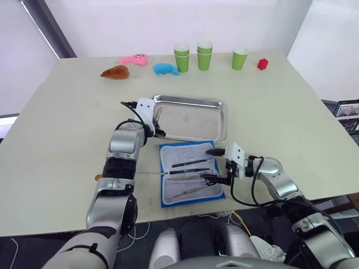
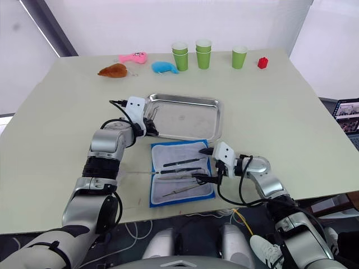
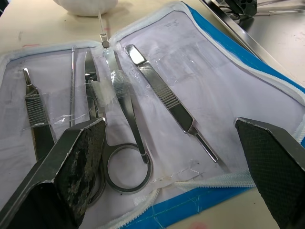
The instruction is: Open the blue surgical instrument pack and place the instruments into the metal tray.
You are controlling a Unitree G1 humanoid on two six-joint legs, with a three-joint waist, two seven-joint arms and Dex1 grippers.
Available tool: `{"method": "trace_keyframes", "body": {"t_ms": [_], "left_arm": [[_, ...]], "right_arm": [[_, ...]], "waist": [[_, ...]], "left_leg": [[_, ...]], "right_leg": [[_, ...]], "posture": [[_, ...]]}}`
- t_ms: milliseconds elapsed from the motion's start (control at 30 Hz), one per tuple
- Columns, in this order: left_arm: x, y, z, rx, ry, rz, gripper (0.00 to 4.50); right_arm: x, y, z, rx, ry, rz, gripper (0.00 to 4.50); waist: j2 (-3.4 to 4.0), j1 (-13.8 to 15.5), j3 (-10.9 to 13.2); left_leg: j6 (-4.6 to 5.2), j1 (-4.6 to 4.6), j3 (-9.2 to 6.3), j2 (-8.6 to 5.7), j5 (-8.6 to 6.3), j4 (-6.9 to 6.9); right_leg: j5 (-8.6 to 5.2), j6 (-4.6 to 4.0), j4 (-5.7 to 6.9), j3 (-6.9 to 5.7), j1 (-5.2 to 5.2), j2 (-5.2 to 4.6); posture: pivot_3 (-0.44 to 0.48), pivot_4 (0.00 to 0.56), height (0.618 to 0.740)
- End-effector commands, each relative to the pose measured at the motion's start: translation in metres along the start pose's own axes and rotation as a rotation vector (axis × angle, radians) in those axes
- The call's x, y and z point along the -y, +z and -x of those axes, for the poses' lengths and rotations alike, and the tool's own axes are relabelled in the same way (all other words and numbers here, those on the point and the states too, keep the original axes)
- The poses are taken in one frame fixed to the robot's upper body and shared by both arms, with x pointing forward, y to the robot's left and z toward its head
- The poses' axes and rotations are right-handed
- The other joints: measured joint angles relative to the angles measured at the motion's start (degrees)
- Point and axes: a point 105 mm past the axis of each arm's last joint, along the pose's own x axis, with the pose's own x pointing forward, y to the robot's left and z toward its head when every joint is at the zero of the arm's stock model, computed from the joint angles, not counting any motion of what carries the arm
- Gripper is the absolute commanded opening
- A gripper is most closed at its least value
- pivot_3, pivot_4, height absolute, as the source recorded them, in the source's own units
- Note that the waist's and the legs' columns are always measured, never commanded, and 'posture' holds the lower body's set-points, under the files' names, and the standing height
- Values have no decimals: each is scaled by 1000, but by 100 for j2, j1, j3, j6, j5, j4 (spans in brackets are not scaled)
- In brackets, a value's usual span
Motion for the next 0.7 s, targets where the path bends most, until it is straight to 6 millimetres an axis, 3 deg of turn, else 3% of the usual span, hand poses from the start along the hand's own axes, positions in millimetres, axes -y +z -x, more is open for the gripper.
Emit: {"method": "trace_keyframes", "body": {"t_ms": [33, 67, 533, 700], "left_arm": [[-3, 15, 5, 47, 16, -25, 1101], [-3, 15, 5, 47, 16, -20, 1357], [8, 33, 14, 120, -43, -51, 1357], [16, 52, 32, 243, -217, -132, 1357]], "right_arm": [[-24, -80, 13, -314, 8, -134, 4500], [-24, -80, 13, -314, 8, -135, 4500], [-24, -80, 14, -316, 10, -132, 4500], [-24, -80, 14, -316, 15, -130, 4500]], "waist": [[0, -1, 0], [0, -1, 0], [0, -1, 1], [2, -11, 4]], "left_leg": [[0, 0, -1, 0, 0, 0], [0, 0, -1, 0, 0, 0], [-1, 0, -5, 0, 0, -1], [-1, 0, -5, 0, 0, -3]], "right_leg": [[0, 0, 0, 0, 0, 0], [0, 0, 0, 0, 0, 1], [1, -2, 0, 1, -1, 4], [1, -3, 0, 3, -3, 4]], "posture": [[0, 150, 739], [0, 150, 739], [0, 150, 739], [0, 150, 739]]}}
